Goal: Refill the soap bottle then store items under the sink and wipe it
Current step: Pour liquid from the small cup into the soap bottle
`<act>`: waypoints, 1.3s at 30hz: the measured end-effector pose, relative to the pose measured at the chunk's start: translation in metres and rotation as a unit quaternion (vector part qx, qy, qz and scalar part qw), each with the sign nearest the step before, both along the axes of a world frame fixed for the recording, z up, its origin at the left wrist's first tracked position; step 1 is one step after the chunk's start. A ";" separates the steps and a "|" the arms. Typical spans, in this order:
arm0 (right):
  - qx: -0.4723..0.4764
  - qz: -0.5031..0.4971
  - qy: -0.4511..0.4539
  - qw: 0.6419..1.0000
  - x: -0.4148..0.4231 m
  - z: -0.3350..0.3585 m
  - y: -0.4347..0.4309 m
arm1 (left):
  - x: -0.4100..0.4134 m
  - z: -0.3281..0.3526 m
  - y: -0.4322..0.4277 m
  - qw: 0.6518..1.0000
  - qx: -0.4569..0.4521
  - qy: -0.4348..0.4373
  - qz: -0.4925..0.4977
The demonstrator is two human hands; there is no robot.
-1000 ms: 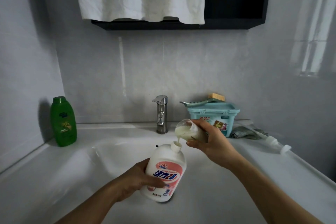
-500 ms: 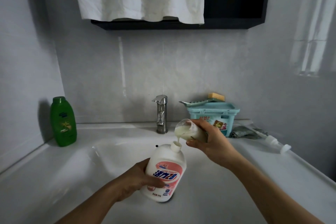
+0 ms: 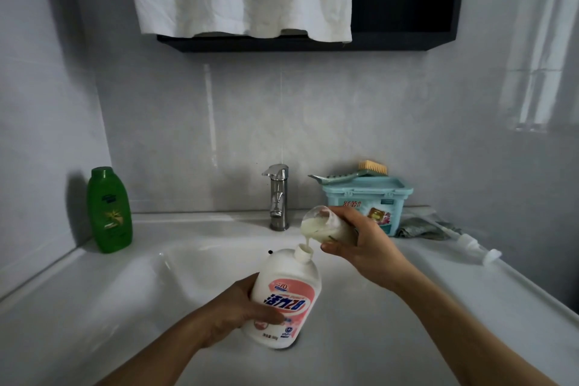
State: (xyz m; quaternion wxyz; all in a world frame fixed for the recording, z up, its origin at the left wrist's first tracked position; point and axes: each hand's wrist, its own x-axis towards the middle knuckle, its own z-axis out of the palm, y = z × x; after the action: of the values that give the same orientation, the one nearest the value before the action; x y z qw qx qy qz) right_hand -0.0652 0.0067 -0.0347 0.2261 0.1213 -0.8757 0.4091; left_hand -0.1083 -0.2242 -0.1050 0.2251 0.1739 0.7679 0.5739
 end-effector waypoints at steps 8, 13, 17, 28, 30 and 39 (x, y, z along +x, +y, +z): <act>0.004 -0.001 -0.001 1.000 0.000 -0.001 0.000 | 0.001 0.001 0.001 1.000 -0.004 -0.001 -0.005; 0.012 -0.004 -0.003 1.000 0.000 0.000 0.000 | -0.001 -0.001 0.000 1.000 0.000 0.003 -0.006; 0.011 -0.005 -0.005 1.000 0.000 0.000 -0.001 | 0.000 0.000 0.000 1.000 0.001 0.004 -0.008; 0.006 0.000 -0.005 1.000 0.000 0.000 0.000 | 0.001 0.001 0.000 1.000 0.006 0.005 -0.012; 0.002 0.001 -0.004 1.000 0.000 0.000 0.000 | 0.001 0.001 0.000 1.000 0.003 0.006 -0.013; -0.006 0.003 0.001 1.000 -0.003 -0.002 0.002 | 0.002 0.002 0.001 1.000 0.007 0.009 -0.014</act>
State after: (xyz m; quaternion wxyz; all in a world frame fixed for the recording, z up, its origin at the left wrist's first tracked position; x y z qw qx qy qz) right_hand -0.0686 0.0084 -0.0371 0.2262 0.1227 -0.8728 0.4147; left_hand -0.1064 -0.2235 -0.1028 0.2246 0.1917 0.7633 0.5746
